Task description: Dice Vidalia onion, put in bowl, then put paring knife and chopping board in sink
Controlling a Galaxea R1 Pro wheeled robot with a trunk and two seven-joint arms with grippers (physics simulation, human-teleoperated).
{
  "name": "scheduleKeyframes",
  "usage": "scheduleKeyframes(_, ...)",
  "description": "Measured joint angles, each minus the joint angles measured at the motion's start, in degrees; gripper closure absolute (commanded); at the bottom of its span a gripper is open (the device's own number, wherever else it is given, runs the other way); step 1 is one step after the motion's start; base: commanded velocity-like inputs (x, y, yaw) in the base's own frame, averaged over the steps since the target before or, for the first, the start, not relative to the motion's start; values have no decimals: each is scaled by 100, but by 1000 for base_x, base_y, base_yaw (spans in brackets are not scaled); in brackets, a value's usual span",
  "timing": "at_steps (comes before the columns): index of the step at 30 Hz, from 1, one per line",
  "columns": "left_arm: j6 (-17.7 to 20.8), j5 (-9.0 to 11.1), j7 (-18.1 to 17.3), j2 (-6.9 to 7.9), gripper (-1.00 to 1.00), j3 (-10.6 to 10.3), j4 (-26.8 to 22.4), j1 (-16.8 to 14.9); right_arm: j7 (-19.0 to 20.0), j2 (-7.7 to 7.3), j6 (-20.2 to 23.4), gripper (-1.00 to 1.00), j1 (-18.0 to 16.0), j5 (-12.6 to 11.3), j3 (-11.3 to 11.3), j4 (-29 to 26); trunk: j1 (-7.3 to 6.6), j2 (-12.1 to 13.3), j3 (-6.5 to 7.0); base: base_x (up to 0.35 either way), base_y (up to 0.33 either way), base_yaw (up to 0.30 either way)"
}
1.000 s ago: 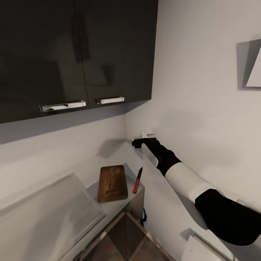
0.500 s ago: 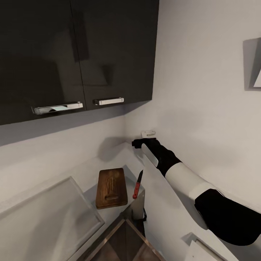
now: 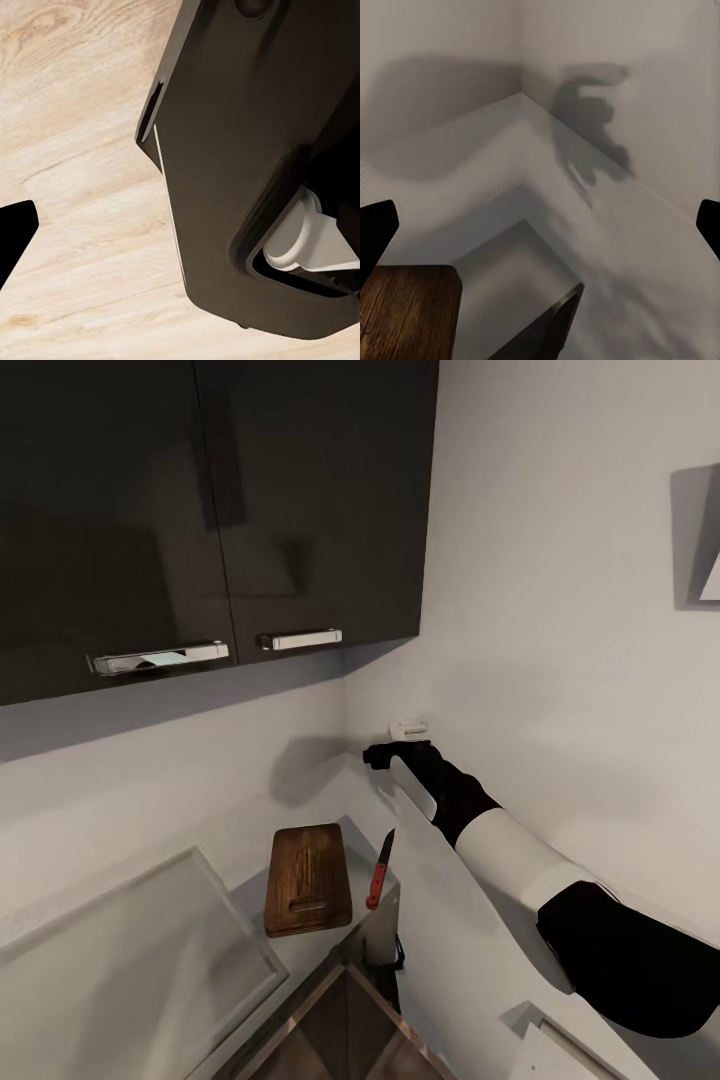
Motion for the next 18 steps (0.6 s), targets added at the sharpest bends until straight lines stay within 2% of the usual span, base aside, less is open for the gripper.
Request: scheduleKeyframes(18, -1, 0, 0, 0, -100, 3, -9, 0, 0, 0, -1, -100, 0, -3, 0, -7, 0, 0, 0, 0, 17, 0)
